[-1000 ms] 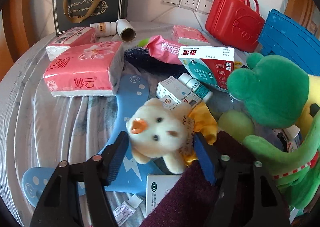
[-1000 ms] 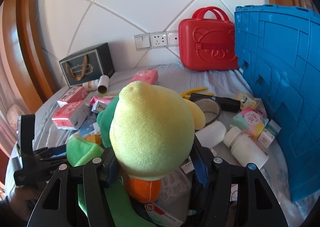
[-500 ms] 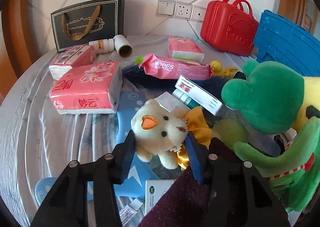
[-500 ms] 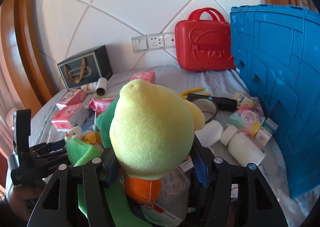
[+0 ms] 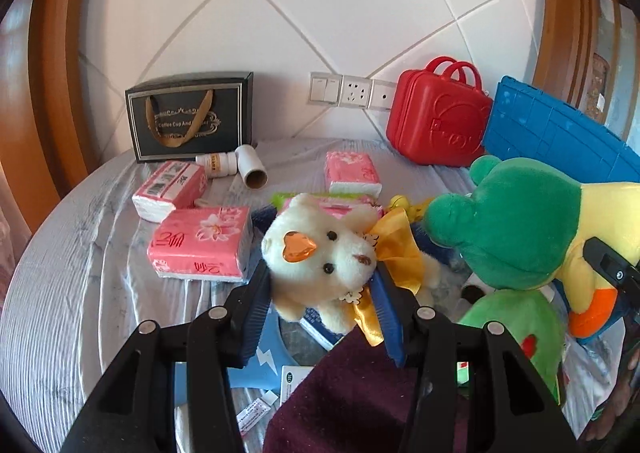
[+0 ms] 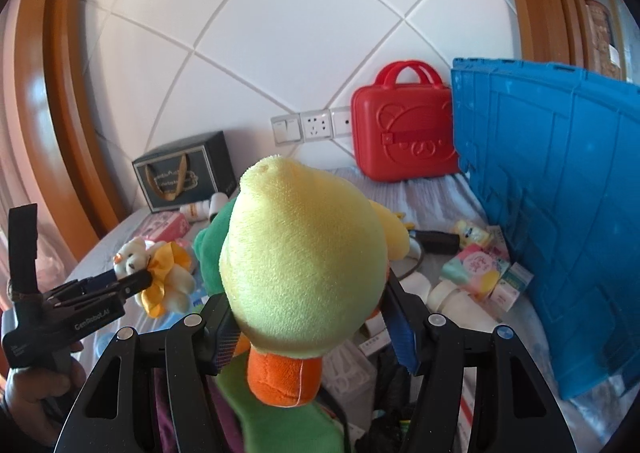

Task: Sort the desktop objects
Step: 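Lift the teddy and duck plush and carry them toward the blue crate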

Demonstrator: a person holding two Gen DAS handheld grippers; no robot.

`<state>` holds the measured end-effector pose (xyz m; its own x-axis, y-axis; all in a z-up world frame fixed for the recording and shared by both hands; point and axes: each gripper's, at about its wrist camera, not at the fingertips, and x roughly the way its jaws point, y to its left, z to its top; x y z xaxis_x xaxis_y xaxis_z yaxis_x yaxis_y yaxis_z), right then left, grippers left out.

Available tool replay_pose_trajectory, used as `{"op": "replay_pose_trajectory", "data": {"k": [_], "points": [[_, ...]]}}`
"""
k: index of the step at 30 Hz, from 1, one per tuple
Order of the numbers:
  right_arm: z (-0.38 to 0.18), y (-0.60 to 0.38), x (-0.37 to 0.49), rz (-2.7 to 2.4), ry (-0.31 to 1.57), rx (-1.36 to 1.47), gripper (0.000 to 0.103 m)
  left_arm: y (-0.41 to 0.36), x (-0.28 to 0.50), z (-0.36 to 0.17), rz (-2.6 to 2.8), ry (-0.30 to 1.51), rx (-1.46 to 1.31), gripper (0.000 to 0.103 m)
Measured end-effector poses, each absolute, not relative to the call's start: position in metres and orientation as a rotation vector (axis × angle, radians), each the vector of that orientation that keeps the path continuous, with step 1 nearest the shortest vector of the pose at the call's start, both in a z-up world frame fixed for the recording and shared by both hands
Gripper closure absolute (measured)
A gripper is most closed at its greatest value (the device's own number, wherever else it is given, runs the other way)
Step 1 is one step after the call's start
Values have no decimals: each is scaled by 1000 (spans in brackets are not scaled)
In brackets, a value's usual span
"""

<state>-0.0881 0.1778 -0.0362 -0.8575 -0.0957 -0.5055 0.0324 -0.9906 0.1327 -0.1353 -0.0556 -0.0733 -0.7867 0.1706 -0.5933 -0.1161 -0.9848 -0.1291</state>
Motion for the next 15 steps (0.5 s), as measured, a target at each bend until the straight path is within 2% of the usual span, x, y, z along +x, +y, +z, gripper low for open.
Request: {"op": "replay_pose_trajectory", "data": {"k": [8,15], "points": [[20,199,-57,-3030,-203,689,41,-18,-111,-12,2793,-149,-825,55],[93,242,-14,-3145,-217,504,41,47,-95,61,2714,-128,-652,55]]}}
